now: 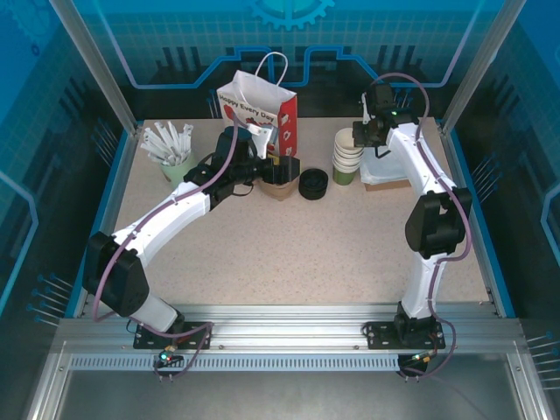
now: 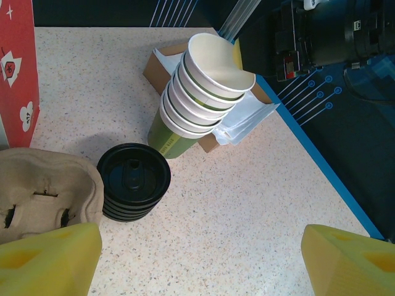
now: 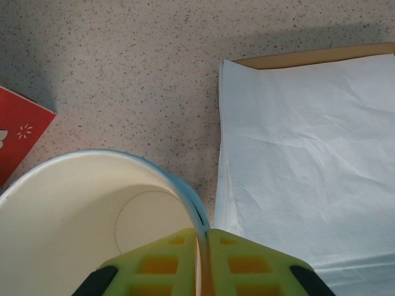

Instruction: Pack the takeout coffee

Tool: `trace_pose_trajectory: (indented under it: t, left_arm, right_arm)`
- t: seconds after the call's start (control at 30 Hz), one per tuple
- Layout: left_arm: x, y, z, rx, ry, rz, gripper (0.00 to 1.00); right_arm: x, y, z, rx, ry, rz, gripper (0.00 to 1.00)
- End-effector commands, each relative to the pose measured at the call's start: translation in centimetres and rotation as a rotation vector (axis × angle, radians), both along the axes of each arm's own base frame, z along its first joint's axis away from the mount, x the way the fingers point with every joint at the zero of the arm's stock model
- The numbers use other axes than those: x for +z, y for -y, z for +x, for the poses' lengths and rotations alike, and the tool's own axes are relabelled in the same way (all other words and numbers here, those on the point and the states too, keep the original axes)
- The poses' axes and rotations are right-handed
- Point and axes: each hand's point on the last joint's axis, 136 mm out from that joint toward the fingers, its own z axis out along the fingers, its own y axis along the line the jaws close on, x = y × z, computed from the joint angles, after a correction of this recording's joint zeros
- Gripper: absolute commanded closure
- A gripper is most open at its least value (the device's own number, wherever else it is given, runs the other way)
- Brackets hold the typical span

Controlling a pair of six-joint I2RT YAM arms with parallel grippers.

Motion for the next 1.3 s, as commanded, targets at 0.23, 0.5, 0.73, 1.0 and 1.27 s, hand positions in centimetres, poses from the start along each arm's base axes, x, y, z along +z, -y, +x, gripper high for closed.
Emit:
trace_pose_trajectory:
  t: [0.23, 0.5, 0.73, 1.0, 1.27]
  left_arm:
    - [0.3, 0.4, -0.2, -0.030, 0.013, 0.016, 0.14]
    - [-0.3, -0.4, -0.7, 0.000, -0.005, 0.033, 0.14]
    - [-0.4, -2.7, -1.3, 0.083, -0.007, 0.051, 0.13]
    - [-2.1, -9.2, -3.9, 0.238, -0.061, 0.035, 0.13]
    - [-1.8, -13.3, -4.9, 0.368, -0.030, 0.034, 0.13]
  right_arm:
    - [4.2, 0.0, -0.4, 0.007, 0.066, 0.038, 0.91]
    - [10.5, -0.1, -2.1, 0.021, 0.170, 0.103, 0.91]
    - [16.5, -1.1, -6.7, 0.084, 0.274, 0.189, 0.92]
    - [11.8, -8.7, -15.5, 0.343, 0.201, 0.283, 0.91]
    - [0.7, -16.9, -19.1, 0.512, 0.046, 0.305, 0.92]
